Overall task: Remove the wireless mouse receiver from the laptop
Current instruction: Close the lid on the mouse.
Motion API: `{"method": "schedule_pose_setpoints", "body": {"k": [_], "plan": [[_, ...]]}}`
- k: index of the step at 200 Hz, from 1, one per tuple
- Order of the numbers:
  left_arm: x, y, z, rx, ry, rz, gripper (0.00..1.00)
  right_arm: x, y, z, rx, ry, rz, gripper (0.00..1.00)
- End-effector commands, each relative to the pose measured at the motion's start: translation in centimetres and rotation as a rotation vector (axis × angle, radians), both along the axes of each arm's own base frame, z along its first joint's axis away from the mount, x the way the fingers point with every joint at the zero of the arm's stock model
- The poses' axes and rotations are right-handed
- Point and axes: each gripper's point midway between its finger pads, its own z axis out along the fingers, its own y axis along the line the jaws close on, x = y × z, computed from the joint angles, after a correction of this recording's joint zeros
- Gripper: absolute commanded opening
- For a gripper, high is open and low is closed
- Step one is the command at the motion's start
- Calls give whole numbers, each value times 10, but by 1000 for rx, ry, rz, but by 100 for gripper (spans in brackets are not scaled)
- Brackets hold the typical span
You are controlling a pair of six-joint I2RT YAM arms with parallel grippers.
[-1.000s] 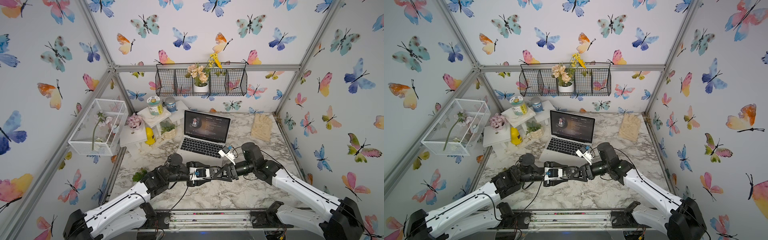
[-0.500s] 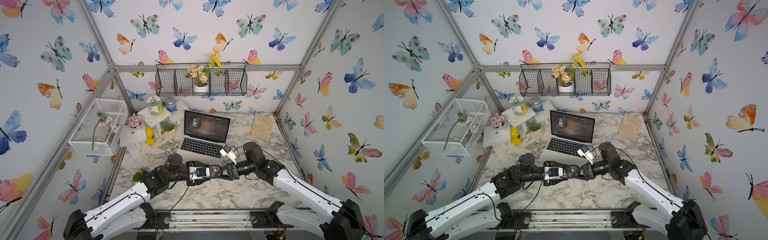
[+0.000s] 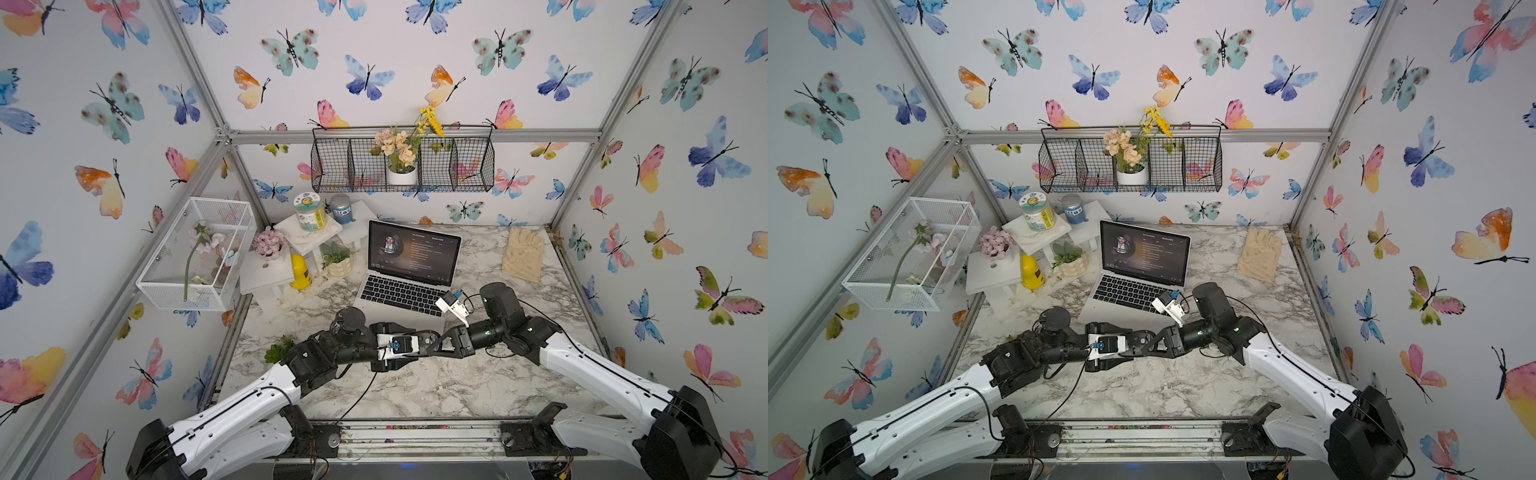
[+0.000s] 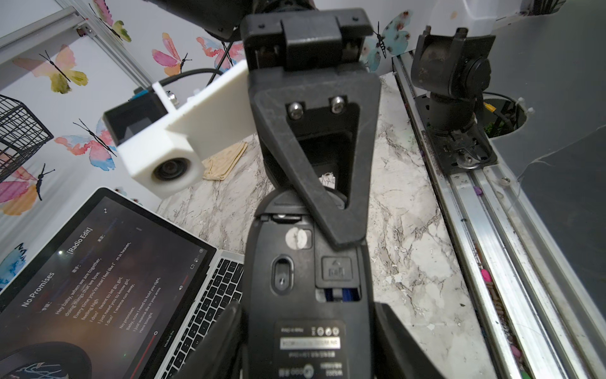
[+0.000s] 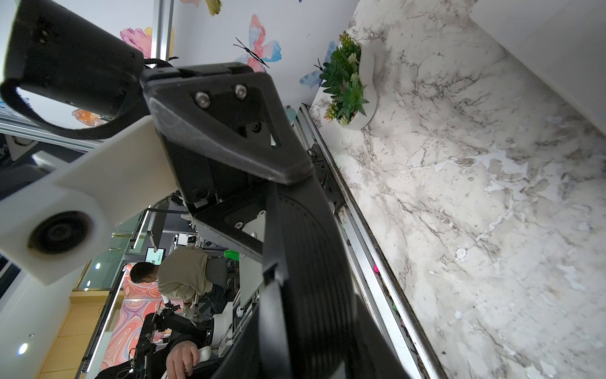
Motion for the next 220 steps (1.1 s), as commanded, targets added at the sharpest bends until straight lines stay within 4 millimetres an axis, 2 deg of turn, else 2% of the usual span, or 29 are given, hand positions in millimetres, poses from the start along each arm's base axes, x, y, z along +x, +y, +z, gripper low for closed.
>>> {"method": "schedule_pose_setpoints", "body": {"k": [1, 44, 100, 135, 173, 193, 220], "plan": [[-17, -7, 32, -87, 2, -80, 0, 24, 5, 11, -12, -93, -80, 31], [-20, -6, 38, -110, 7, -88, 0, 33, 4, -1, -58, -93, -132, 34], [-24, -8, 42, -127, 19, -112, 0, 41, 8, -4, -54, -100, -153, 43], [-24, -8, 42, -128, 19, -113, 0, 41, 11, -8, -48, -98, -151, 44], [-24, -8, 43, -131, 17, -111, 0, 36, 17, -11, -39, -86, -123, 47], [-22, -7, 40, -124, 11, -97, 0, 28, 16, -9, -12, -74, -88, 56], [-17, -5, 32, -104, 2, -69, 0, 22, 9, 0, -20, -97, -89, 61]]}}
